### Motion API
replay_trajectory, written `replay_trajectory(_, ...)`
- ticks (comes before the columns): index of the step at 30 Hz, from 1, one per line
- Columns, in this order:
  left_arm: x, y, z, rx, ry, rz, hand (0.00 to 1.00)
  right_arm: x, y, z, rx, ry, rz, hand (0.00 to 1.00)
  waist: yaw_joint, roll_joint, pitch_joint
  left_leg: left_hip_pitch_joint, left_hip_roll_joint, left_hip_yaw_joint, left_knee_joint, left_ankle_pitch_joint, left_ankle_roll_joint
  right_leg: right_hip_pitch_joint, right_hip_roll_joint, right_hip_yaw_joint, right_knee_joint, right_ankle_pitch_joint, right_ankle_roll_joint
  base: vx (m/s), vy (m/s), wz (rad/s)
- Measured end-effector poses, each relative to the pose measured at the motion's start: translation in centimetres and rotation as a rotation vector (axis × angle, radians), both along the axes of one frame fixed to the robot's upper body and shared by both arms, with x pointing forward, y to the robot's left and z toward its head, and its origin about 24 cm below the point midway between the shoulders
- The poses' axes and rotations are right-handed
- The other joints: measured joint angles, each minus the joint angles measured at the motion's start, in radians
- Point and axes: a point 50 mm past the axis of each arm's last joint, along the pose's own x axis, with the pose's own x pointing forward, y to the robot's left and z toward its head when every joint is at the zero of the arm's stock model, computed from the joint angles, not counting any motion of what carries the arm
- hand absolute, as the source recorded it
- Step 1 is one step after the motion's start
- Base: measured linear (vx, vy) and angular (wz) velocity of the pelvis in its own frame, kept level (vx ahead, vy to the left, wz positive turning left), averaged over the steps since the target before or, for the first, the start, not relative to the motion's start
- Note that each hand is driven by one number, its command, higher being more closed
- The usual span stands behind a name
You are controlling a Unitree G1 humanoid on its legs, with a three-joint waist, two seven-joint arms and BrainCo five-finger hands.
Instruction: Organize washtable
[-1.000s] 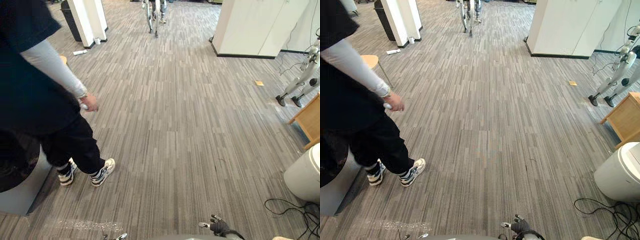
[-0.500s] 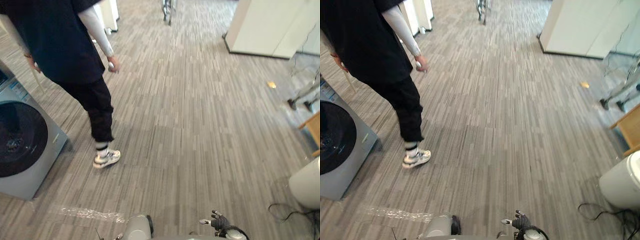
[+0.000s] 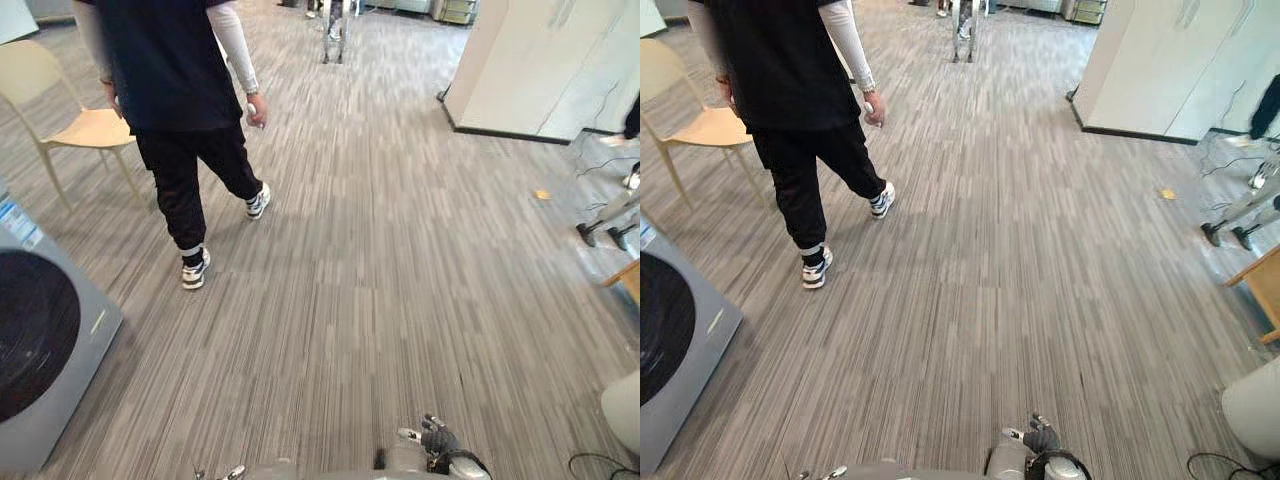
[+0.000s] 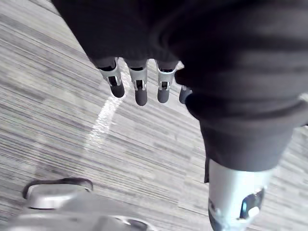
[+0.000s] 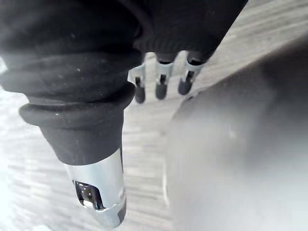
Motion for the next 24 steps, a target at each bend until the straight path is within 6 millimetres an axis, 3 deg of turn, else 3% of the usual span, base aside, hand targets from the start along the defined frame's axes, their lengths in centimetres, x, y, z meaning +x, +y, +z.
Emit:
replay_trajectory(2, 0.2, -0.2, 0.0, 0.002, -0.007, -0.011, 0.0, -1.4, -0.6, -0.4, -0.011, 0.046, -0.024, 0.0, -0.007, 0.003, 0.005, 0.063, 0.001, -0.048, -0.022, -0.014, -0.026, -0.004, 0.013, 0.03, -0.21, 0.124, -0.008, 0.78, -0.02, 0.89)
replay_trajectory(3, -0.5, -0.5, -0.2, -0.008, 0.008, 0.011, 0.0, -2.0, -0.8, -0.5, -0.011, 0.064, -0.034, 0.0, -0.015, 0.019, 0.001, 0.091, 0.023, -0.075, 0.018, -0.023, -0.043, -0.009, 0.034, 0.075, -0.166, 0.258, -0.054, 0.98, -0.08, 0.71)
replay_trajectory(4, -1.0, -0.6, -0.3, -0.016, 0.009, 0.059, 0.0, -2.3, -1.2, -0.5, -0.014, 0.077, -0.053, 0.0, -0.021, 0.033, -0.005, 0.075, 0.063, -0.092, 0.125, -0.009, -0.069, -0.015, 0.041, 0.085, -0.078, 0.292, -0.078, 0.98, -0.09, 0.52)
replay_trajectory(5, -1.0, -0.9, -0.3, -0.027, 0.007, 0.078, 0.0, -2.5, -1.4, -0.6, -0.015, 0.081, -0.067, 0.0, -0.022, 0.047, -0.001, 0.056, 0.082, -0.082, 0.201, 0.015, -0.104, -0.011, 0.048, 0.082, -0.036, 0.269, -0.056, 0.81, -0.095, 0.28)
replay_trajectory(6, -1.2, -1.4, -0.4, -0.047, -0.001, 0.134, 0.0, -2.5, -1.9, -0.4, -0.03, 0.08, -0.067, 0.0, -0.022, 0.08, 0.014, -0.018, 0.129, -0.05, 0.413, 0.125, -0.086, 0.026, 0.069, 0.062, 0.005, 0.205, -0.05, 0.65, -0.08, 0.07)
replay_trajectory(7, -1.3, -1.5, -0.5, -0.057, -0.002, 0.165, 0.0, -2.6, -2.1, -0.4, -0.038, 0.083, -0.061, 0.0, -0.024, 0.093, 0.021, -0.064, 0.16, -0.025, 0.536, 0.231, -0.066, 0.06, 0.08, 0.054, 0.006, 0.176, -0.047, 0.99, -0.084, -0.21)
replay_trajectory(8, -2.2, -1.8, -0.6, -0.068, 0.003, 0.233, 0.0, -2.8, -2.5, -0.3, -0.053, 0.091, -0.051, 0.0, -0.01, 0.104, 0.031, -0.199, 0.282, 0.051, 0.818, 0.613, -0.055, 0.184, 0.12, 0.071, -0.049, 0.119, -0.053, 0.82, -0.043, -0.29)
replay_trajectory(10, -2.2, -1.6, -0.5, -0.062, -0.001, 0.235, 0.0, -2.9, -2.4, -0.4, -0.053, 0.098, -0.051, 0.0, 0.003, 0.109, 0.037, -0.274, 0.359, 0.122, 0.998, 0.5, -0.003, 0.277, 0.14, 0.098, -0.09, 0.089, -0.059, 0.72, -0.001, -0.39)
replay_trajectory(11, -2.1, -1.1, -0.4, -0.05, -0.009, 0.235, 0.0, -3.0, -1.9, -0.6, -0.043, 0.104, -0.043, 0.0, 0.021, 0.082, 0.053, -0.349, 0.377, 0.141, 1.093, 0.393, -0.003, 0.38, 0.133, 0.128, -0.139, 0.07, -0.06, 0.88, 0.086, -0.48)
replay_trajectory(12, -2.0, -0.6, -0.2, -0.032, -0.019, 0.226, 0.0, -3.1, -1.3, -0.7, -0.034, 0.111, -0.027, 0.0, 0.036, 0.052, 0.061, -0.425, 0.356, 0.146, 1.089, 0.318, -0.022, 0.468, 0.108, 0.149, -0.189, 0.059, -0.054, 0.72, 0.083, -0.44)
replay_trajectory(13, -1.8, -0.2, -0.1, -0.019, -0.028, 0.219, 0.0, -3.0, -1.0, -0.8, -0.029, 0.115, -0.01, 0.0, 0.039, 0.037, 0.062, -0.471, 0.342, 0.15, 1.058, 0.291, -0.031, 0.507, 0.09, 0.159, -0.213, 0.048, -0.043, 0.66, 0.132, -0.36)
replay_trajectory(14, -1.6, 0.1, 0.0, -0.007, -0.035, 0.205, 0.0, -2.8, -0.6, -0.9, -0.026, 0.117, 0.014, 0.0, 0.047, 0.014, 0.067, -0.557, 0.316, 0.152, 0.96, 0.253, -0.06, 0.558, 0.057, 0.171, -0.242, 0.015, -0.005, 0.6, 0.23, -0.31)
replay_trajectory(17, -1.5, -0.4, 0.0, -0.013, -0.026, 0.146, 0.0, -2.8, -1.0, -0.8, -0.038, 0.125, 0.018, 0.0, 0.056, 0.029, 0.066, -0.655, 0.275, 0.142, 0.526, 0.251, -0.095, 0.641, 0.0, 0.195, -0.236, -0.09, 0.056, 0.59, 0.304, -0.31)
replay_trajectory(18, -2.3, -0.8, -0.2, -0.018, -0.001, 0.12, 0.0, -3.0, -1.4, -0.8, -0.046, 0.128, 0.022, 0.0, 0.057, 0.048, 0.062, -0.657, 0.261, 0.109, 0.32, 0.375, -0.109, 0.679, -0.016, 0.211, -0.227, -0.145, 0.095, 0.64, 0.421, -0.32)
replay_trajectory(19, -2.6, -0.6, -0.2, -0.014, 0.012, 0.114, 0.0, -3.1, -0.9, -1.0, -0.038, 0.139, 0.035, 0.0, 0.056, 0.042, 0.056, -0.645, 0.222, 0.126, 0.34, 0.366, -0.051, 0.703, -0.044, 0.23, -0.226, -0.172, 0.085, 0.68, 0.423, -0.04)
replay_trajectory(20, -2.5, -0.1, -0.1, 0.001, 0.009, 0.094, 0.0, -3.1, -0.5, -1.0, -0.029, 0.139, 0.05, 0.0, 0.051, 0.013, 0.033, -0.665, 0.198, 0.13, 0.365, 0.309, -0.061, 0.684, -0.05, 0.255, -0.177, -0.171, 0.075, 0.73, 0.379, 0.19)
replay_trajectory(21, -2.1, 0.0, 0.0, 0.01, -0.013, 0.077, 0.0, -3.1, -0.5, -1.0, -0.029, 0.136, 0.063, 0.0, 0.053, 0.0, 0.022, -0.685, 0.175, 0.118, 0.408, 0.254, -0.042, 0.62, -0.037, 0.288, -0.031, -0.166, 0.073, 0.72, 0.324, 0.23)
replay_trajectory(22, -2.4, 0.3, 0.0, 0.015, -0.003, 0.081, 0.0, -3.2, -0.2, -1.1, -0.023, 0.133, 0.061, 0.0, 0.058, -0.016, 0.013, -0.686, 0.142, 0.116, 0.437, 0.215, -0.006, 0.578, -0.043, 0.297, 0.109, -0.164, 0.096, 0.82, 0.352, 0.21)
replay_trajectory(24, -3.4, 0.6, -0.3, 0.007, 0.051, 0.092, 0.0, -3.4, 0.1, -1.2, -0.005, 0.133, 0.044, 0.0, 0.052, -0.035, 0.005, -0.621, 0.097, 0.152, 0.484, 0.124, 0.015, 0.494, -0.073, 0.339, 0.422, -0.061, 0.217, 0.68, 0.268, 0.11)
